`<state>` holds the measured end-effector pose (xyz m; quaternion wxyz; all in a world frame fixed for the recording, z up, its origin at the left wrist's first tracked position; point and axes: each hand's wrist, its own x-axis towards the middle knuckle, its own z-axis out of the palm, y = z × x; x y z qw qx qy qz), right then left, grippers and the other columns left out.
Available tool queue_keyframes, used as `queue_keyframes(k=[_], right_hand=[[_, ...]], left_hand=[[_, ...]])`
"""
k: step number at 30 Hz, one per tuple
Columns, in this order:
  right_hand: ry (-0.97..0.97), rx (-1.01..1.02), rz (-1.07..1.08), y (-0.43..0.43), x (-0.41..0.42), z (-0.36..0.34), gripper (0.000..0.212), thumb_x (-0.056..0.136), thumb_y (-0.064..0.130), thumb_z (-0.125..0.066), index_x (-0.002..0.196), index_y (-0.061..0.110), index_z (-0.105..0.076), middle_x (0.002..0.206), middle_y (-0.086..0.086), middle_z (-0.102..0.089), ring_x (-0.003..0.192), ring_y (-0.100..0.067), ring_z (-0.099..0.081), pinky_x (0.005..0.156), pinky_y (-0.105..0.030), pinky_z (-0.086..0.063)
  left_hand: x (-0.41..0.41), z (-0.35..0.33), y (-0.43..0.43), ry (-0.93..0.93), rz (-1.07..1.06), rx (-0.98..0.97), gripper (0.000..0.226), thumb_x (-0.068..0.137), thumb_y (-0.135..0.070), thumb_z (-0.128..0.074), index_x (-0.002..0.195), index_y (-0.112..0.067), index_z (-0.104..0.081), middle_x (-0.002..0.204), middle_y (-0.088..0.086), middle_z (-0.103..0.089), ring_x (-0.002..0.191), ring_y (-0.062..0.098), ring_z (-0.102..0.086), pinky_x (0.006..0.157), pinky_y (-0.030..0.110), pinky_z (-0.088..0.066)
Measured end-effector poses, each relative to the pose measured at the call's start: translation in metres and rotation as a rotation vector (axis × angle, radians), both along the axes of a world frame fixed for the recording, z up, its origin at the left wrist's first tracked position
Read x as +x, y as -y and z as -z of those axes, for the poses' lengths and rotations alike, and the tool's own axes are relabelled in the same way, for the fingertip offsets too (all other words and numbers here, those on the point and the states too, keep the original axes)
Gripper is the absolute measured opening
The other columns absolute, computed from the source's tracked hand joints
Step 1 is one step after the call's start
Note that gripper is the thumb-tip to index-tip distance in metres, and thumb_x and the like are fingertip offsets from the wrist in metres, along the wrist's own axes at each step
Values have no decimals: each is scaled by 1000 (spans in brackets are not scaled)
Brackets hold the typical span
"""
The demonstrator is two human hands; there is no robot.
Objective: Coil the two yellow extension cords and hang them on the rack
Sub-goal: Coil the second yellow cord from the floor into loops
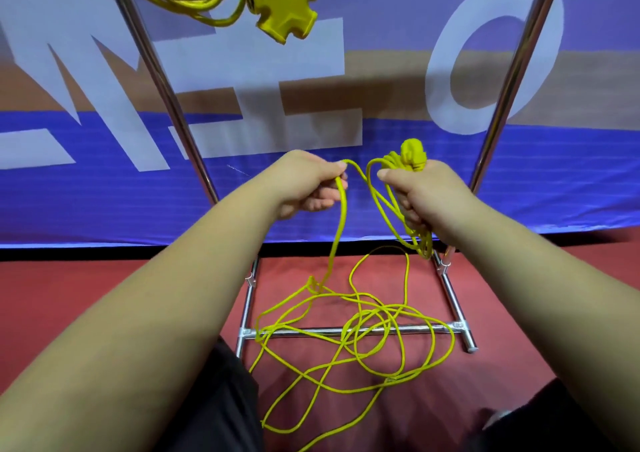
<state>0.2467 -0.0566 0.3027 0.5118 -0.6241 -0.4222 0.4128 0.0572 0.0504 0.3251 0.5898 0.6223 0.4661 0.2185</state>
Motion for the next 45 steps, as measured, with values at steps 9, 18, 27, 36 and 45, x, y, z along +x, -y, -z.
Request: queue_keyframes(k=[9,18,27,36,45], right_hand=[[-201,-24,-70,-5,-26,27,25,107,38,-61,102,13,-63,78,-6,-73,68,-17,-71,64,-35,-63],[-313,-48,51,-2,-36,17,46,104,56,-57,86,13,-65,66,-5,-54,47,-17,-49,46,-28,-43],[-610,-37,-39,-4,-23,-8,28,100,39,-71,85,21,-56,60,8,-36,38,-4,-28,33,-19,-21],[-744,66,57,-4,-11,-21,31,102,33,-68,77,22,-52,59,8,-39,37,-5,-30,32,-19,-22],[-685,-11,29,1,5,-31,31,105,31,-61,78,23,-49,56,10,-35,35,-4,-25,31,-19,-18]], left_hand=[[19,-11,6,431,-209,-421,15,103,-10,-62,96,3,-62,61,13,-68,54,19,-73,50,26,-60],[15,0,-4,418,-257,-506,15,104,-13,-61,100,2,-62,65,16,-72,58,22,-75,52,28,-62],[10,22,-2,-137,-113,-172,35,108,-37,-43,97,-12,-65,70,-1,-67,59,13,-72,54,28,-60],[8,92,55,-661,787,-196,63,93,-35,-75,149,-37,-46,131,-1,-61,110,21,-65,92,39,-55],[-2,123,35,-753,491,235,46,97,6,-55,134,-19,-63,108,10,-74,80,25,-72,61,26,-56]])
